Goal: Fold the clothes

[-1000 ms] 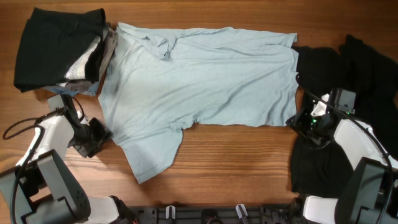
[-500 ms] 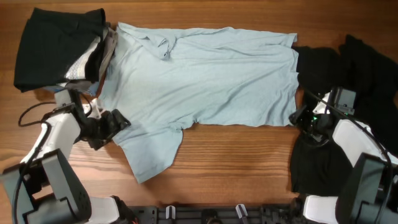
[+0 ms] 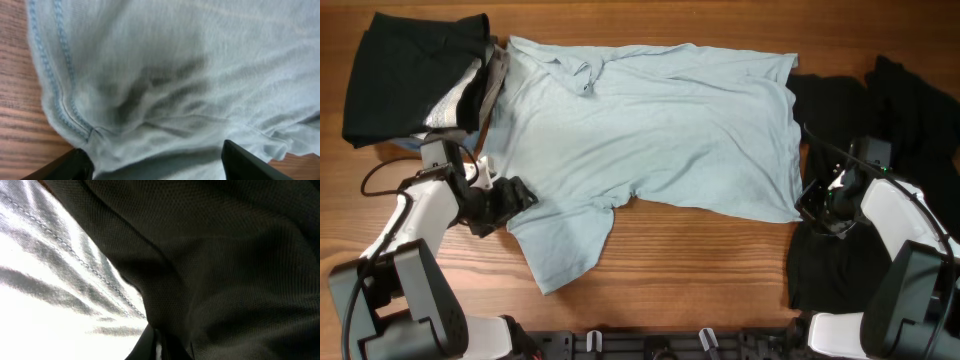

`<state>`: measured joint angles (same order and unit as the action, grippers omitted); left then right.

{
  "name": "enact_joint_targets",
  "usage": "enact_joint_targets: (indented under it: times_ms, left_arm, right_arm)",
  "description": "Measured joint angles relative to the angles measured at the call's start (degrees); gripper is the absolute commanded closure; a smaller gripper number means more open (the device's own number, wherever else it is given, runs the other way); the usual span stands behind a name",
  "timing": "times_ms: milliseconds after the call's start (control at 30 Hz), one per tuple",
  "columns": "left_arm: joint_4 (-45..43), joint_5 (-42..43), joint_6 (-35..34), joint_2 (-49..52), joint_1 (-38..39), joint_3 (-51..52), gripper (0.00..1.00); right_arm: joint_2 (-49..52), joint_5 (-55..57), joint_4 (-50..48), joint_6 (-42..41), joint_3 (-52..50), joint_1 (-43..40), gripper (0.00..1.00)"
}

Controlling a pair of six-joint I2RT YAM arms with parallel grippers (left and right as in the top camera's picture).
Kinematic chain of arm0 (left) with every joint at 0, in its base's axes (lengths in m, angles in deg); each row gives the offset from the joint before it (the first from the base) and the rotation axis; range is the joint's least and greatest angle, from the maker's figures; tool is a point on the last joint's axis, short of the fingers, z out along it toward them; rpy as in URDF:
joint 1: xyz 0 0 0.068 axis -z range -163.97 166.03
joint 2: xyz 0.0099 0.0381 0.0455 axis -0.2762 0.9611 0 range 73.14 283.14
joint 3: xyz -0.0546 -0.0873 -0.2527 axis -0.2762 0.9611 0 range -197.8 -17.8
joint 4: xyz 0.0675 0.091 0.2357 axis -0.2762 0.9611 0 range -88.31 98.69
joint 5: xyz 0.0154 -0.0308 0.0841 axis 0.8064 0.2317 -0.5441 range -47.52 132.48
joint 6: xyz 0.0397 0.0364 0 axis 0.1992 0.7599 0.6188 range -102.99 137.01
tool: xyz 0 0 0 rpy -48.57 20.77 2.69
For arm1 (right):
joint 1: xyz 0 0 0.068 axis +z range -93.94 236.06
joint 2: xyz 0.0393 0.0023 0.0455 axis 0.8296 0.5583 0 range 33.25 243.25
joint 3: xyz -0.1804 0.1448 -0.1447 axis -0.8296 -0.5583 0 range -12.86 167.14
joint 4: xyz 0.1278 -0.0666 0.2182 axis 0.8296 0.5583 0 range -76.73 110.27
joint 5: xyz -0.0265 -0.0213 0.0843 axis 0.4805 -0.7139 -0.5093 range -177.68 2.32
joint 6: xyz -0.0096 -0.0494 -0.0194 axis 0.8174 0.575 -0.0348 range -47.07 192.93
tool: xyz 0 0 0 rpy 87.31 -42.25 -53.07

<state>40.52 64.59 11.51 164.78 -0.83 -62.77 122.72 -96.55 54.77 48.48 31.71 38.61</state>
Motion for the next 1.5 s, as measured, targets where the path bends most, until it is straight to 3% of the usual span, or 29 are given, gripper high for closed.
enact_joint_targets:
  times_ms: [167,267,367,567,733,767,800,833,867,933,1133,1267,1500]
  left_arm:
    - [-3.4,-1.8,0.3,0.4,0.0,1.3,0.92]
    - [-3.8,-2.5,0.4,0.9,0.1,1.7,0.96]
    - [-0.3,-3.4,0.4,1.1,0.1,1.5,0.96]
    - [17.7,-16.8,-8.1,0.9,-4.8,-2.4,0.96]
    - [18.9,-20.6,-11.6,0.2,-8.4,-6.3,0.96]
    - [18.9,-20.6,-11.6,0.2,-8.4,-6.3,0.92]
    - [18.9,-20.7,-11.6,0.2,-8.4,-6.3,0.81]
    - [19.0,-20.8,-11.8,0.2,-8.4,-6.3,0.53]
    - [19.0,-21.0,-11.7,0.2,-8.4,-6.3,0.45]
    - [19.1,-21.4,-12.0,0.2,-8.4,-6.3,0.40]
    - [24.3,-21.9,-12.4,0.1,-8.4,-9.9,0.41]
    - [28.0,-21.0,-11.1,0.1,-8.4,-20.0,0.47]
    - [20.6,-18.3,-5.6,-0.1,-2.6,-27.9,0.45]
  right_arm:
    - [0.0,0.0,-0.2,0.0,0.1,0.0,0.96]
    - [0.0,0.2,-0.2,0.0,0.1,0.0,0.96]
    - [0.0,0.2,-0.2,0.0,0.1,0.0,0.96]
    - [0.0,1.4,3.8,-0.2,0.6,0.0,0.96]
    - [0.0,2.1,5.9,0.7,3.0,0.0,0.96]
    - [0.0,2.1,5.9,1.0,3.2,0.0,0.96]
    - [0.0,2.1,5.9,1.6,3.2,0.0,0.91]
    - [0.0,2.1,5.9,1.9,3.2,0.0,0.75]
    - [0.0,2.1,5.9,2.1,3.3,0.0,0.48]
    - [0.0,2.6,5.9,2.5,3.3,0.0,0.41]
    - [0.0,2.9,8.6,3.1,6.0,0.0,0.40]
    - [0.0,-0.3,9.4,5.4,13.6,0.0,0.40]
    - [-0.2,-10.1,3.4,9.4,17.3,0.0,0.38]
